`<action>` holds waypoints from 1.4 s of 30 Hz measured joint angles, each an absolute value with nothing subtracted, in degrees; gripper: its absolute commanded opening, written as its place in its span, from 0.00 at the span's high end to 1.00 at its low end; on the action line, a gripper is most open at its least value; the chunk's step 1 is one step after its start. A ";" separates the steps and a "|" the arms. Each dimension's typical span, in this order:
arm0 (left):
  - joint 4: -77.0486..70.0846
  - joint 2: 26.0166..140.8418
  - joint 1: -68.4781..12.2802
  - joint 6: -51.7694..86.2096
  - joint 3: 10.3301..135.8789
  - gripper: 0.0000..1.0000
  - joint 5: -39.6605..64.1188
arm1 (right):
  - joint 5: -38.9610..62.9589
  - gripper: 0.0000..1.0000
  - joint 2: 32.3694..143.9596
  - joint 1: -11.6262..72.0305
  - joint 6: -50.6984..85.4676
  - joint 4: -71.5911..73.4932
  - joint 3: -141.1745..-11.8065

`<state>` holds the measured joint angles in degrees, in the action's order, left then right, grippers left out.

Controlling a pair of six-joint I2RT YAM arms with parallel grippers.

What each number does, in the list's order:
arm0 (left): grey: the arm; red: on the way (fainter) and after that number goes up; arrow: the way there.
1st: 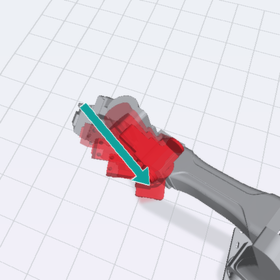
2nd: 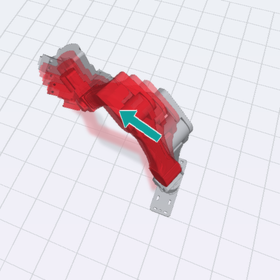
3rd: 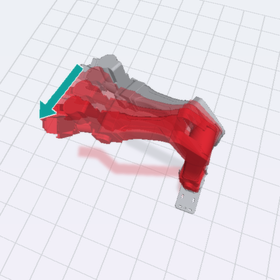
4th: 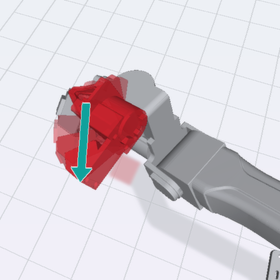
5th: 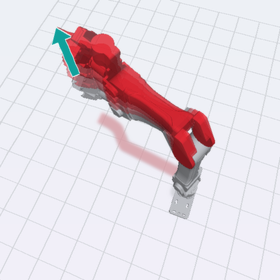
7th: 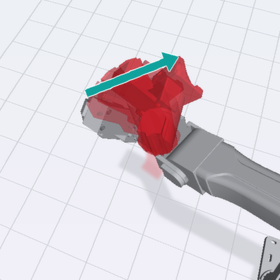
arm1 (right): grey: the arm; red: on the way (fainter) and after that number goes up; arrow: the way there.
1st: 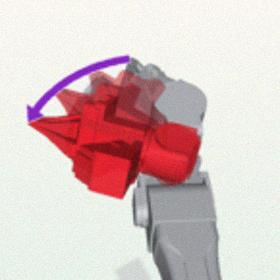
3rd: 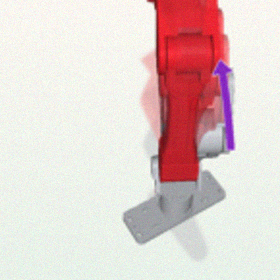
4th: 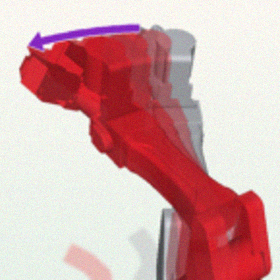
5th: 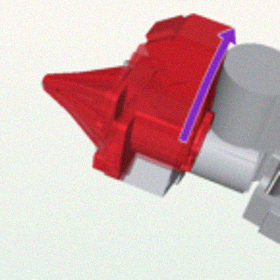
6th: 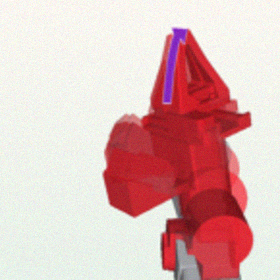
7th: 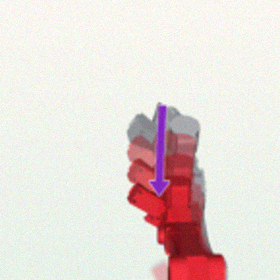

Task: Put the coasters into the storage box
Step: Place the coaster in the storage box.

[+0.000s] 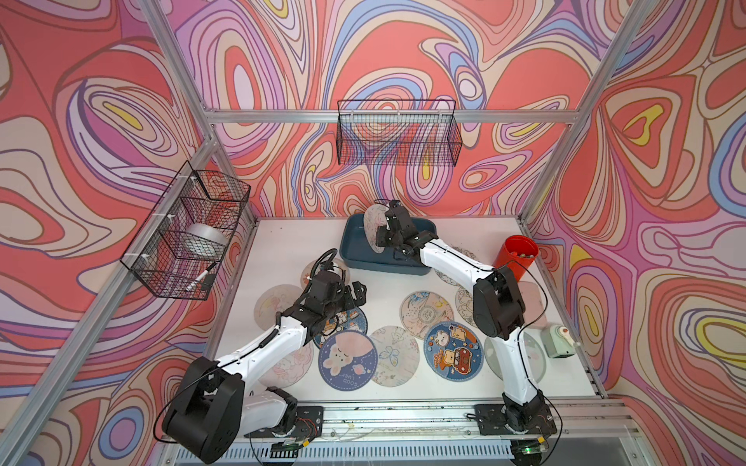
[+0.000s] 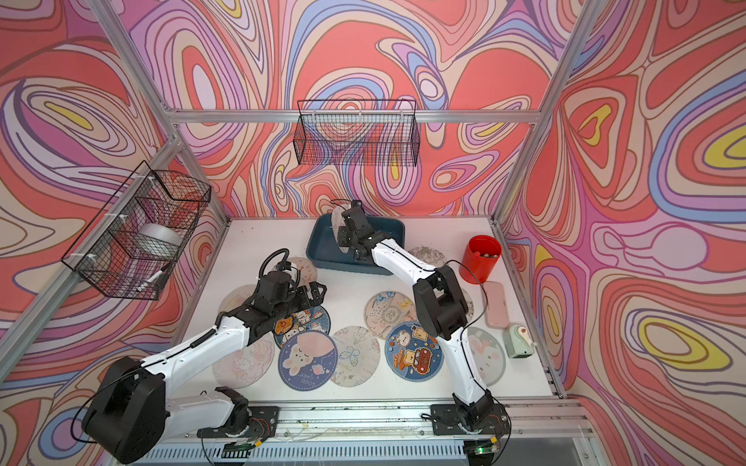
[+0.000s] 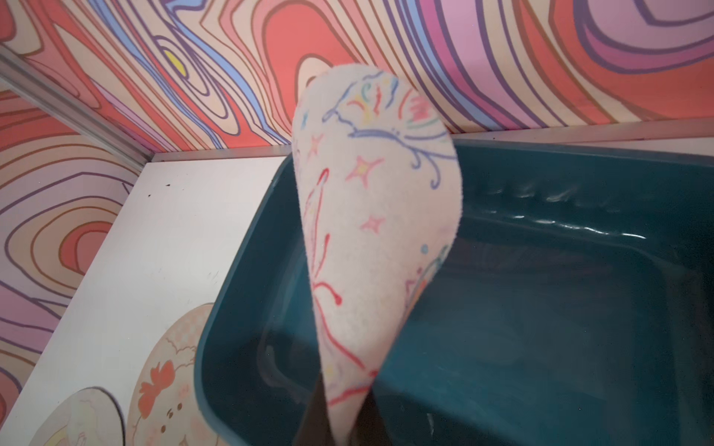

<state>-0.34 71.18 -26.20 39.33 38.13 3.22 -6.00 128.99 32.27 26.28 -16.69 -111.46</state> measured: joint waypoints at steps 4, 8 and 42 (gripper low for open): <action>0.82 70.87 -26.20 38.09 38.85 0.00 1.19 | -5.08 1.00 132.14 29.41 27.81 -16.36 -111.70; 1.10 70.89 -26.20 37.82 38.89 0.00 -0.80 | -5.58 0.99 132.92 26.92 28.77 -16.34 -109.67; 2.83 71.44 -26.20 40.56 38.28 0.00 -6.07 | -14.70 0.06 126.74 23.66 22.22 -25.39 -106.52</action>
